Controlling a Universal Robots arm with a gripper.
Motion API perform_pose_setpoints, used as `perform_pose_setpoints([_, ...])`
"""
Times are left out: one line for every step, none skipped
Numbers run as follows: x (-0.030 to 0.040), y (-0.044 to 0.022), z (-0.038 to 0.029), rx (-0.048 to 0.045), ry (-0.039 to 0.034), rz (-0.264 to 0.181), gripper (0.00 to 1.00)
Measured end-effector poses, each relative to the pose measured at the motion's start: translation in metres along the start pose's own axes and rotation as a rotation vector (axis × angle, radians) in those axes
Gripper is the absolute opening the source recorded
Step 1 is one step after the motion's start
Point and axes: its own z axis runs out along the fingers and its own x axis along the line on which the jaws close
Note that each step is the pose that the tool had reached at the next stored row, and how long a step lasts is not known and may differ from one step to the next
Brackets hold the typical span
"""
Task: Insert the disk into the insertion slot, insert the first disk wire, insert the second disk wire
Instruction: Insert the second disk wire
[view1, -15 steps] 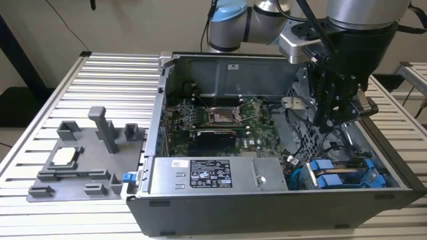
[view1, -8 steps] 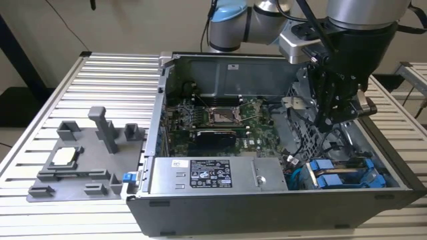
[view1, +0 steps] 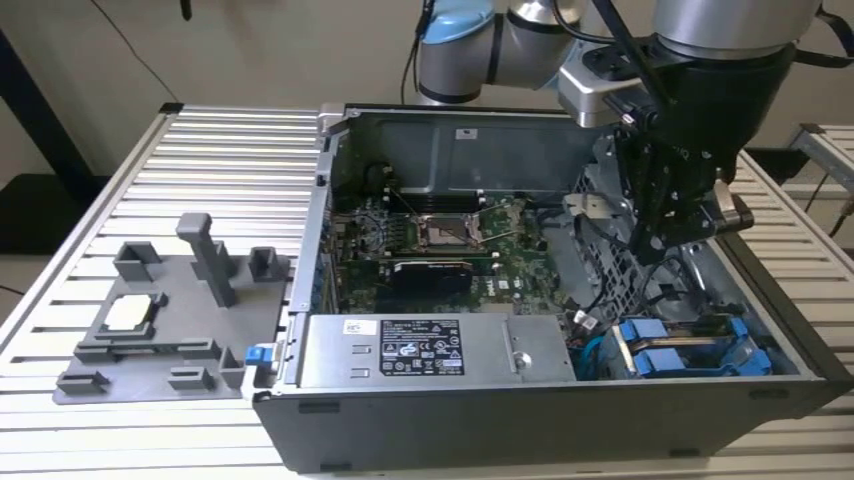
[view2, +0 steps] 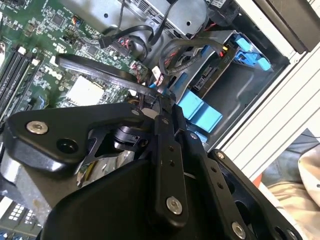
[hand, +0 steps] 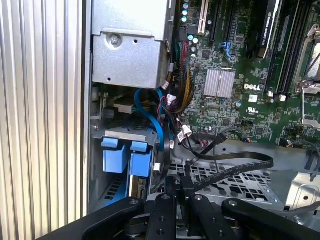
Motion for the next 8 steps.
perform_pose_setpoints([0.0,0.0,0.0,0.0,0.0002,0.0,0.16])
perform_pose_setpoints([0.0,0.0,0.0,0.0,0.0002,0.0,0.16])
perform_pose_setpoints([0.0,0.0,0.0,0.0,0.0003,0.0,0.16])
perform_pose_setpoints([0.0,0.0,0.0,0.0,0.0003,0.0,0.16])
perform_pose_setpoints([0.0,0.0,0.0,0.0,0.0002,0.0,0.16])
perform_pose_setpoints([0.0,0.0,0.0,0.0,0.0002,0.0,0.16])
perform_pose_setpoints([0.0,0.0,0.0001,0.0,0.0001,0.0,0.16])
perform_pose_setpoints([0.0,0.0,0.0,0.0,0.0,0.0,0.16])
